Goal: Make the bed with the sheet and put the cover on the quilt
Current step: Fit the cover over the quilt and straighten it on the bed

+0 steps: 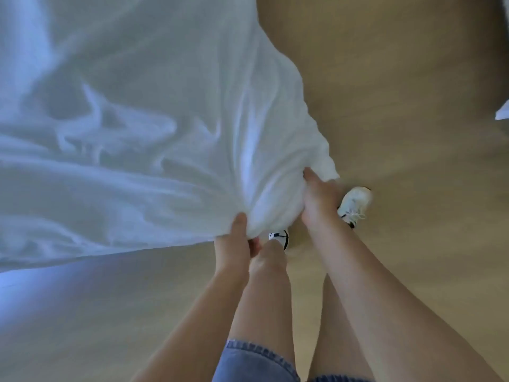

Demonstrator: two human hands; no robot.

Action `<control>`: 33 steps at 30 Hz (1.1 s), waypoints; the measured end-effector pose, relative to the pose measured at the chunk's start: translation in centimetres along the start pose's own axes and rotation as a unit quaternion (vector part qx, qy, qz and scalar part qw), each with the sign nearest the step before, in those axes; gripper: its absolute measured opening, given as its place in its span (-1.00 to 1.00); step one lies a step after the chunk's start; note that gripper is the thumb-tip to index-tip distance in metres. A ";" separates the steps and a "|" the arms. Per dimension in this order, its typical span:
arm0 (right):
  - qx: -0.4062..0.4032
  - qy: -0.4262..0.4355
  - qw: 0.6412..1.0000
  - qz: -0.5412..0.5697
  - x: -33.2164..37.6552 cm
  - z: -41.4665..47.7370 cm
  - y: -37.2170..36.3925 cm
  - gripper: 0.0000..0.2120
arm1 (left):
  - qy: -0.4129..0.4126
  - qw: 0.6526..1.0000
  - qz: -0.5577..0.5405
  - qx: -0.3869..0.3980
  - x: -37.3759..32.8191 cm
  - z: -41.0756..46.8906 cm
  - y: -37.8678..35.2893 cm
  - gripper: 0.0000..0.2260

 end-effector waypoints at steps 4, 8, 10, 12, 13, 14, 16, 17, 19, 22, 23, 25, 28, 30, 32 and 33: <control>0.039 -0.187 0.956 -0.224 -9.8 -2.2 8.2 -0.74 | 0.080 0.989 0.004 -0.126 4.2 -0.9 2.8 -0.72; 0.049 -0.155 0.943 -0.291 -3.2 1.2 14.9 -0.86 | 0.161 0.985 0.008 -0.068 2.9 -2.0 -4.6 -0.81; 0.067 -0.040 0.917 -0.390 5.1 2.6 16.8 -0.88 | 0.145 0.986 0.074 -0.021 1.6 -3.0 -8.5 -0.85; 0.076 0.076 0.859 -0.501 13.9 3.1 17.6 -0.87 | 0.077 0.983 0.168 0.020 -0.4 -3.8 -12.3 -0.86; 0.076 0.117 0.828 -0.543 18.0 2.9 17.7 -0.85 | 0.034 0.975 0.217 0.033 -1.7 -4.4 -14.1 -0.86; 0.084 0.150 0.798 -0.578 21.7 2.5 17.4 -0.85 | -0.004 0.966 0.255 0.044 -3.3 -5.3 -16.0 -0.88; 0.098 0.206 0.720 -0.656 28.3 1.4 16.2 -0.87 | -0.058 0.956 0.281 0.067 -6.6 -6.8 -19.4 -0.94; 0.099 0.228 0.679 -0.691 31.2 1.2 15.4 -0.86 | -0.077 0.954 0.280 0.077 -8.4 -7.3 -20.9 -0.96; 0.104 0.256 0.621 -0.734 36.5 0.5 13.1 -0.82 | -0.107 0.944 0.297 0.094 -12.3 -8.0 -23.5 -0.97; 0.111 0.293 0.560 -0.767 43.8 -0.3 8.0 -0.81 | -0.129 0.930 0.318 0.129 -18.7 -7.0 -27.0 -0.92; 0.105 0.309 0.526 -0.785 46.2 -0.6 6.0 -0.81 | -0.141 0.924 0.330 0.134 -21.4 -6.4 -28.1 -0.90; 0.092 0.348 0.431 -0.827 51.1 -1.1 1.4 -0.79 | -0.167 0.906 0.362 0.142 -27.8 -5.0 -30.4 -0.84; 0.116 0.373 0.324 -0.862 56.6 -3.0 -4.7 -0.79 | -0.178 0.885 0.402 0.152 -37.6 -4.2 -33.2 -0.82; 0.136 0.378 0.314 -0.860 60.4 -4.0 -8.7 -0.78 | -0.178 0.884 0.404 0.151 -44.2 -3.2 -34.9 -0.81; 0.147 0.383 0.334 -0.849 65.0 -4.8 -12.0 -0.76 | -0.177 0.887 0.401 0.141 -50.1 -1.9 -36.6 -0.79; 0.147 0.386 0.358 -0.837 67.7 -4.9 -13.5 -0.77 | -0.174 0.887 0.406 0.136 -52.7 -1.3 -37.6 -0.79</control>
Point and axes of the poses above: each hand's wrist, its own z-axis towards the middle knuckle, its own y-axis out of the back of the hand, x = y × z, the point moved 8 cm from there along z, towards the middle knuckle, and after that the axes turned 11 degrees about -z, right-handed, at the moved point
